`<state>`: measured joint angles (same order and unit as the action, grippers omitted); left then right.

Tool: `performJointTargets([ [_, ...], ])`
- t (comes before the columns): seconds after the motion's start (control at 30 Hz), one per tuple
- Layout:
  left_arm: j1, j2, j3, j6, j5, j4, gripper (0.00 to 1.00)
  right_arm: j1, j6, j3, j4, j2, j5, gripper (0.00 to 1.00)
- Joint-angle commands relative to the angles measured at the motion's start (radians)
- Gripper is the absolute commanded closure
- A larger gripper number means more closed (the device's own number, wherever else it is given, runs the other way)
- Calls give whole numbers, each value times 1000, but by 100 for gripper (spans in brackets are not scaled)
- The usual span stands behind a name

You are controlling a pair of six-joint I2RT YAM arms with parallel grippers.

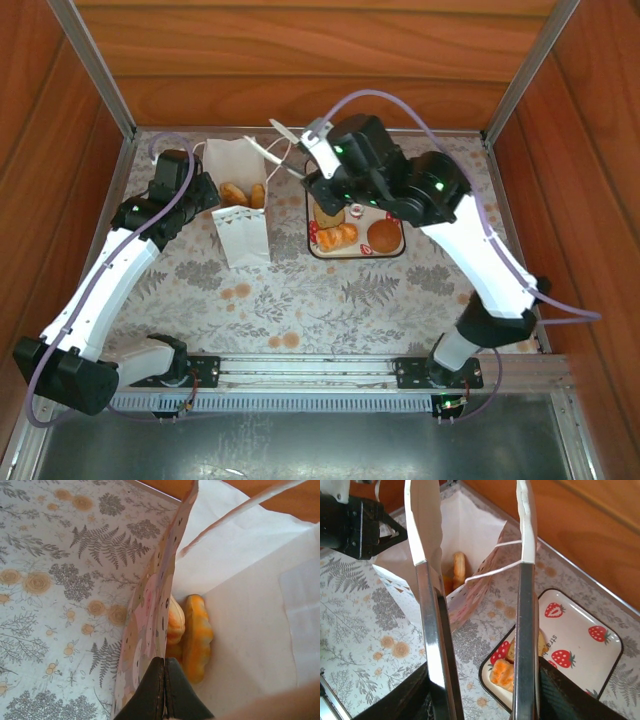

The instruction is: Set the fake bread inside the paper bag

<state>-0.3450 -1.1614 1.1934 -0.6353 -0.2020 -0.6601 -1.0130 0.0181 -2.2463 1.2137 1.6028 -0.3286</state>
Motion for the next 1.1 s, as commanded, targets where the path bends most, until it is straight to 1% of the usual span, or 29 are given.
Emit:
performJointTargets([
  [0.0,11,20,-11,11,-25,-1,98,14,37,45,-59,-83,-76,50],
  [0.07,11,21,-9,11,-24,-1,98,31,47,92,-59,-127,-106,50],
  [0.13,11,21,-6,11,-23,1,93,57,61,144,-56,-179,-117,50],
  [0.3,11,23,-8,6,-23,2,88,140,97,255,-31,-291,-126,50],
  [0.47,12,25,-5,3,-21,4,79,230,132,390,-21,-354,-93,50],
  [0.53,12,28,-3,5,-16,4,73,268,142,453,-33,-373,-55,50],
  [0.67,11,43,0,9,-9,5,59,343,156,576,-70,-382,38,50],
  [0.83,12,67,-4,16,-1,12,42,424,154,697,-119,-350,124,50],
  [0.93,11,83,-10,17,19,21,35,461,152,748,-143,-322,177,50],
  [1.07,13,106,-28,25,40,34,30,485,145,786,-159,-279,224,50],
])
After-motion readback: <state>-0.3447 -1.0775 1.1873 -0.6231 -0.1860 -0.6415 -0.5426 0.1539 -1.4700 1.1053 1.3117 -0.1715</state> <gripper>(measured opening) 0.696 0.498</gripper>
